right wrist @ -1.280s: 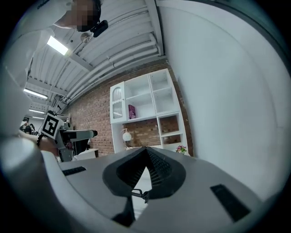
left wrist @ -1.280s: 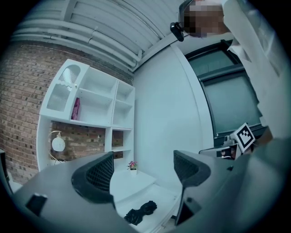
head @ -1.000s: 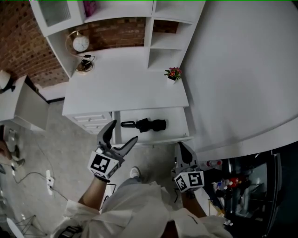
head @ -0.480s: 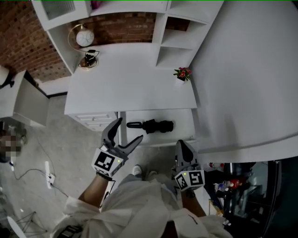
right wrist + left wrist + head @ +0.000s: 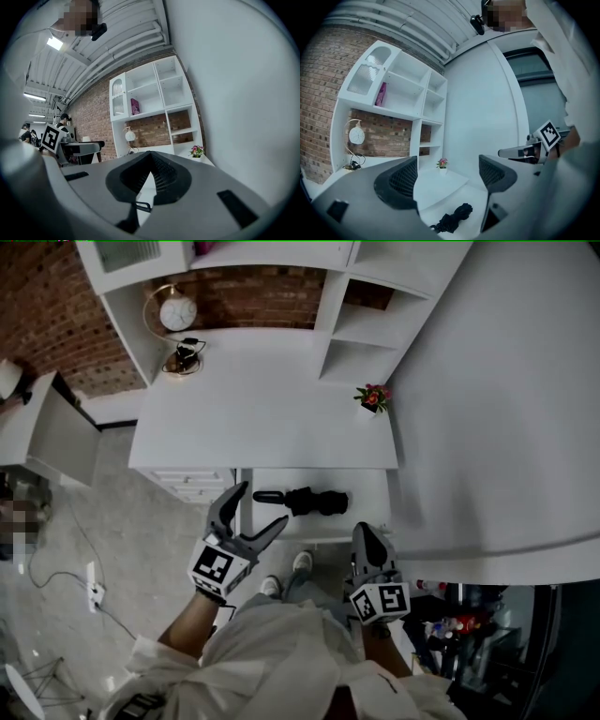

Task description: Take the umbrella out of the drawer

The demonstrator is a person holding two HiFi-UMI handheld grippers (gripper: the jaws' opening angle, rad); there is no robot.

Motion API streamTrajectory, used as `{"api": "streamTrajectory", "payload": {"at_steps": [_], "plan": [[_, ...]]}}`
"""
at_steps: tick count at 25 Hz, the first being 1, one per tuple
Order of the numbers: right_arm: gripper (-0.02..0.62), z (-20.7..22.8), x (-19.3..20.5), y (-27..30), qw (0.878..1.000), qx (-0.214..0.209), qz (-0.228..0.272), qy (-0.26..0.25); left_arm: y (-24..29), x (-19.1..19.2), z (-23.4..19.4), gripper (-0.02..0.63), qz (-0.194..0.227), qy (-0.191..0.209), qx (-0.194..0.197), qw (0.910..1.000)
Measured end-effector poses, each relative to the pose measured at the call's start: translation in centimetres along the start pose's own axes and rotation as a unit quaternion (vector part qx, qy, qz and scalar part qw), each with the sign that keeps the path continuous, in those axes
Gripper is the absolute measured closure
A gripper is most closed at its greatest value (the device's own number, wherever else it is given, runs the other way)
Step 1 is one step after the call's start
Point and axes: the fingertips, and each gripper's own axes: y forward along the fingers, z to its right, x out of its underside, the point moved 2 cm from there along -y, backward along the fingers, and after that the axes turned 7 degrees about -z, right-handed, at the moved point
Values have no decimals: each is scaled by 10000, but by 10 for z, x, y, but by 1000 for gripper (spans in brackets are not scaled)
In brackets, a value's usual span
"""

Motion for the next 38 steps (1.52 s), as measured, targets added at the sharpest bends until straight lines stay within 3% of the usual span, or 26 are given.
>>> {"api": "streamTrajectory", "payload": {"at_steps": [17,27,32,38], "plan": [[578,85,-6,63,9972,-670,-292,176,124,8,13,210,-460,171,-33,9988],[578,106,20,97,9910,-1097,-743,208,167,24,21,210,-712,390,-111,9966],[578,107,34,112,9904,-990,-937,222,183,51,14,210,-993,488,89,9938],[578,113,59,128,9879,-643,-1316,503,200,89,12,210,-1513,572,634,9848]]}}
